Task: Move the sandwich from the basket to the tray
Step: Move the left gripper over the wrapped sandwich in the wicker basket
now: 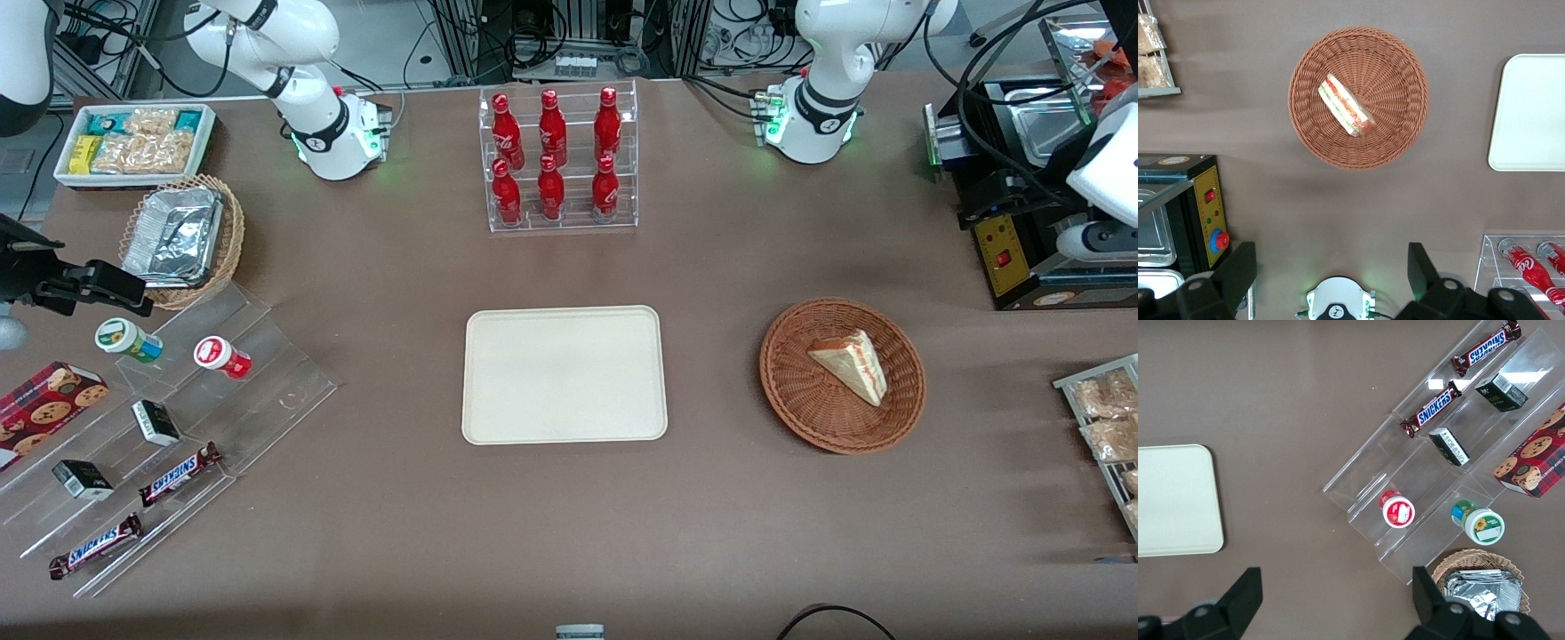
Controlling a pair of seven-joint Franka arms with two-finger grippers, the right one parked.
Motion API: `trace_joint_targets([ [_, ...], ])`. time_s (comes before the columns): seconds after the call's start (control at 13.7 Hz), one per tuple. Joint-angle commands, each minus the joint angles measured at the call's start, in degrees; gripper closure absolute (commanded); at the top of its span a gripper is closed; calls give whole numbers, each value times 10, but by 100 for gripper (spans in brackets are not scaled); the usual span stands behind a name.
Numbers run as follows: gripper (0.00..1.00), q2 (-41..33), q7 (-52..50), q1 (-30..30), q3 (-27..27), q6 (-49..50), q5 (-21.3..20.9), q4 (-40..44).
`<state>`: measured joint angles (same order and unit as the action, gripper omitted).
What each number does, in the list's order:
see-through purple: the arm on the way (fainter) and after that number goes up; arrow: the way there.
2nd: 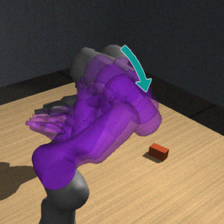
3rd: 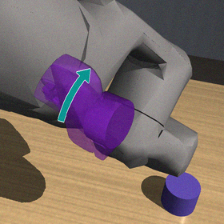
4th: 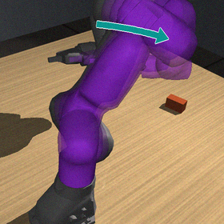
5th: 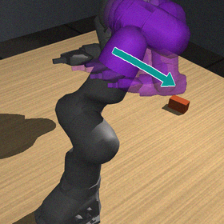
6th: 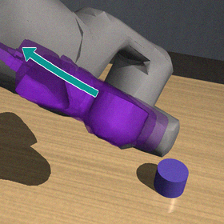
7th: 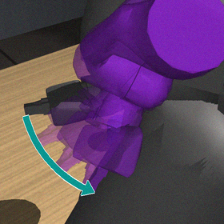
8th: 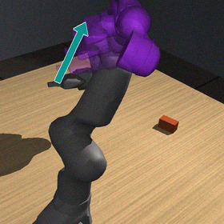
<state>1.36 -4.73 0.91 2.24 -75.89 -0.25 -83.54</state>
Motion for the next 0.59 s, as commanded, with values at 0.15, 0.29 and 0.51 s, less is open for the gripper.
trace_joint_targets([
  [0.15, 0, 9, -8, 10, -15, -10, -3, -3],
  [0.29, 0, 19, -12, 8, -15, -32, -17, -14],
  [0.51, 0, 34, -68, 8, -15, -89, -23, -51],
])
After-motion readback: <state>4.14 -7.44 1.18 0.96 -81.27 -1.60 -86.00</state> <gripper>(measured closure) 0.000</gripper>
